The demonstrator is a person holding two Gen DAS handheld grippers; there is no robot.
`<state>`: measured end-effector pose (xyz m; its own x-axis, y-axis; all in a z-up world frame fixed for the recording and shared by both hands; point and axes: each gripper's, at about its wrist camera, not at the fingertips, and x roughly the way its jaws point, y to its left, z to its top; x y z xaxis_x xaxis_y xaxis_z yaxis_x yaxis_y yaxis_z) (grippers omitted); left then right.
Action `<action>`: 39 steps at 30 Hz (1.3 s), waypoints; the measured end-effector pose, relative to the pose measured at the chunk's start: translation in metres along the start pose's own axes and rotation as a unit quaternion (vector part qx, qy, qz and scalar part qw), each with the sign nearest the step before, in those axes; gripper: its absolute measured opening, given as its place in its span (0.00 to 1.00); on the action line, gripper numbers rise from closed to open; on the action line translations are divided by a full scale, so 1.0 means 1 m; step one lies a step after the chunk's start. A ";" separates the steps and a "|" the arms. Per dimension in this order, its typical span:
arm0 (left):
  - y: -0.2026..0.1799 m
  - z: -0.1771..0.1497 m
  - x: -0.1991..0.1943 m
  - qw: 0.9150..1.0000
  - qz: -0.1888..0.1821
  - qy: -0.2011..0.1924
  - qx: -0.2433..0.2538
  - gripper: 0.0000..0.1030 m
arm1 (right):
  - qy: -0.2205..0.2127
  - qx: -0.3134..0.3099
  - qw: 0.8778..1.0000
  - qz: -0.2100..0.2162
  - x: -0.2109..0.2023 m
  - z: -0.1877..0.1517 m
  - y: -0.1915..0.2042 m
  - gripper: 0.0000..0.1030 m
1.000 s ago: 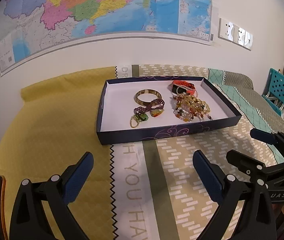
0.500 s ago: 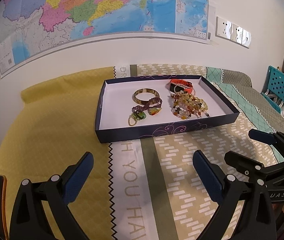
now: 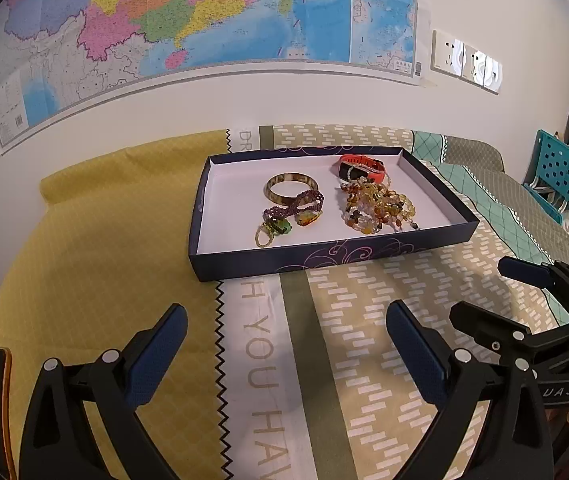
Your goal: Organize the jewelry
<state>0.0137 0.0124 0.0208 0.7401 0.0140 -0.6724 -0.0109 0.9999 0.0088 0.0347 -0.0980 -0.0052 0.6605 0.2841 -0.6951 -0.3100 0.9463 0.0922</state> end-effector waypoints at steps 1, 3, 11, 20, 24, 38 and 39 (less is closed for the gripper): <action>0.000 0.000 0.000 1.000 0.000 0.000 0.000 0.93 | -0.001 0.000 1.000 0.000 0.000 0.000 0.000 0.95; 0.000 0.000 0.000 1.000 0.000 0.000 0.001 0.93 | 0.000 0.000 1.000 0.000 0.000 0.000 0.000 0.95; 0.000 0.000 0.001 1.000 -0.002 0.002 0.001 0.93 | 0.000 0.000 1.000 0.000 0.000 0.000 0.000 0.95; 0.000 0.000 0.002 1.000 -0.002 0.003 0.001 0.93 | -0.001 0.000 1.000 0.001 0.001 -0.001 0.001 0.95; 0.000 0.000 0.002 1.000 -0.002 0.004 0.001 0.93 | 0.000 0.000 1.000 0.000 0.001 -0.001 0.000 0.95; -0.001 0.000 0.004 1.000 -0.002 0.005 0.001 0.93 | 0.002 0.001 1.000 0.000 0.001 -0.001 0.001 0.95; -0.001 0.000 0.004 1.000 -0.002 0.005 0.001 0.93 | 0.001 0.000 1.000 0.001 0.000 -0.001 0.001 0.95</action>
<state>0.0163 0.0115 0.0179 0.7337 0.0095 -0.6794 -0.0061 1.0000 0.0074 0.0338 -0.0968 -0.0062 0.6583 0.2847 -0.6969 -0.3100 0.9461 0.0937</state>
